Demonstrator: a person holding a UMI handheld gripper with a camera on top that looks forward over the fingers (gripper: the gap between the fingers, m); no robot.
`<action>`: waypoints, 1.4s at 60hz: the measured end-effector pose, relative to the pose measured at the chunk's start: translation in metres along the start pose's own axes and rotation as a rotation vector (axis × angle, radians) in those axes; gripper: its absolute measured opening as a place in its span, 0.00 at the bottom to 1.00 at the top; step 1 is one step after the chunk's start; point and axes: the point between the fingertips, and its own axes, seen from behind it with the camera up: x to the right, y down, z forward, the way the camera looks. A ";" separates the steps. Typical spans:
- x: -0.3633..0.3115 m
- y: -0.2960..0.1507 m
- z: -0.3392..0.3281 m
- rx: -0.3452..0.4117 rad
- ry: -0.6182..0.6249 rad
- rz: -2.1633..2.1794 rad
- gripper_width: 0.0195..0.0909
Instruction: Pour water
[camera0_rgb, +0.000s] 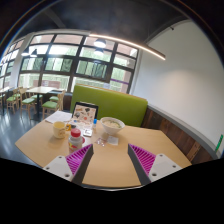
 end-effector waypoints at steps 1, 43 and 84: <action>-0.002 0.001 0.007 0.004 -0.001 0.002 0.85; -0.152 0.091 0.137 -0.122 -0.177 0.143 0.86; -0.161 0.068 0.226 -0.098 -0.017 -0.057 0.38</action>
